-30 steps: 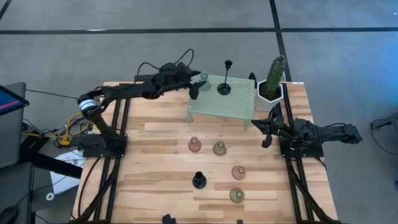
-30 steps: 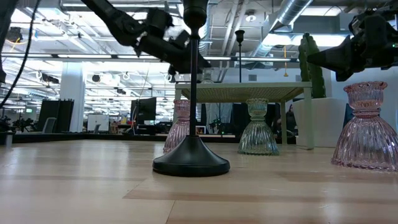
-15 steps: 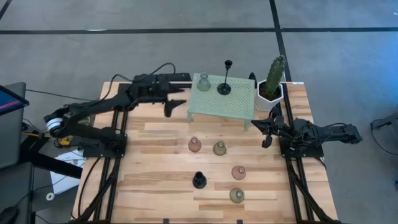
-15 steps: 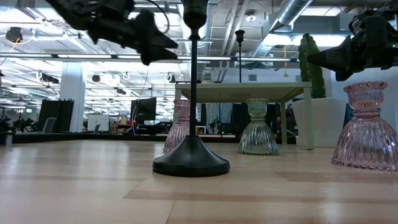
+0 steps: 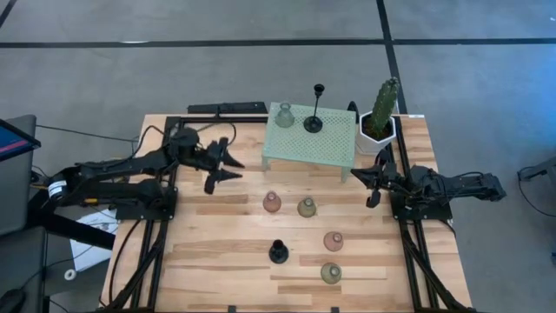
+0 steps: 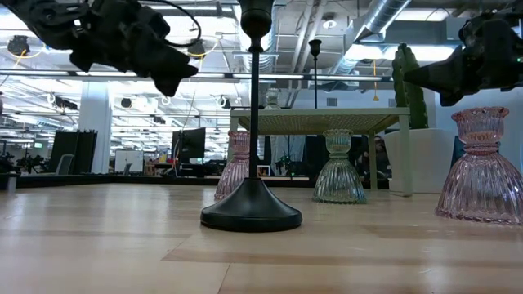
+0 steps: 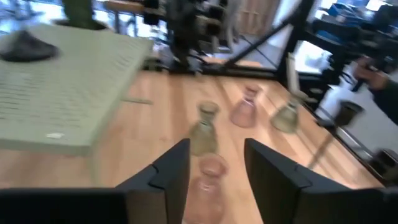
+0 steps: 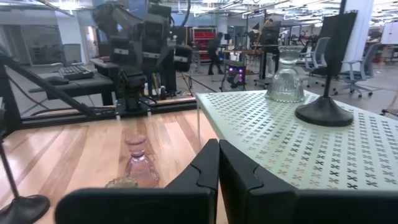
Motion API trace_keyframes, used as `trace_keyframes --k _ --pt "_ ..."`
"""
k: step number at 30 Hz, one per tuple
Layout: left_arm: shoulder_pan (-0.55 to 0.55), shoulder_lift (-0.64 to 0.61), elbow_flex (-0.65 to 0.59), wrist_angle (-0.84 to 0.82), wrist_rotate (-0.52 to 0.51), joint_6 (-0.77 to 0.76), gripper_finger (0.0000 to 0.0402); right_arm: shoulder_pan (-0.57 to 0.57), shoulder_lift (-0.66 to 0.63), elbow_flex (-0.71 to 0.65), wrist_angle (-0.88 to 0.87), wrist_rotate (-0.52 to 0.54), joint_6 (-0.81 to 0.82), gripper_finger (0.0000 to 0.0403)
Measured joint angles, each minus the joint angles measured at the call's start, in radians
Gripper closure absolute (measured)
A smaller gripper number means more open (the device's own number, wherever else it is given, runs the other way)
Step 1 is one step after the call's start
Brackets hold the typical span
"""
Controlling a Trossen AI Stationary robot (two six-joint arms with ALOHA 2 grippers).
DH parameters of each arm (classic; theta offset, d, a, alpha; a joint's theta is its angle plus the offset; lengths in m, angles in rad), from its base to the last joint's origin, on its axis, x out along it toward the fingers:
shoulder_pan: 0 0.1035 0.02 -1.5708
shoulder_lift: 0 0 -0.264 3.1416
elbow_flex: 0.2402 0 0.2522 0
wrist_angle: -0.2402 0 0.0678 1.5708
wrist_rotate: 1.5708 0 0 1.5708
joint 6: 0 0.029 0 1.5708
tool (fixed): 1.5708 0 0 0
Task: Pick & Place candle stick holders
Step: Put the bottom pink glass candle holder on the shelf
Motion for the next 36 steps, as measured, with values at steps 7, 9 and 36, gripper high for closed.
trace_keyframes --k 7,9,36 --pt "-0.176 0.046 -0.018 0.026 0.0 0.042 0.0289 0.0 0.0 0.0 0.002 -0.001 0.0 0.0403" --pt "-0.217 0.047 -0.018 0.04 0.0 0.108 0.0295 0.0 0.0 0.0 0.002 -0.001 0.0 0.0403" --pt "-0.248 0.034 -0.016 0.06 -0.023 0.194 0.0319 0.04 0.001 -0.002 0.0 -0.155 0.124 0.0403"
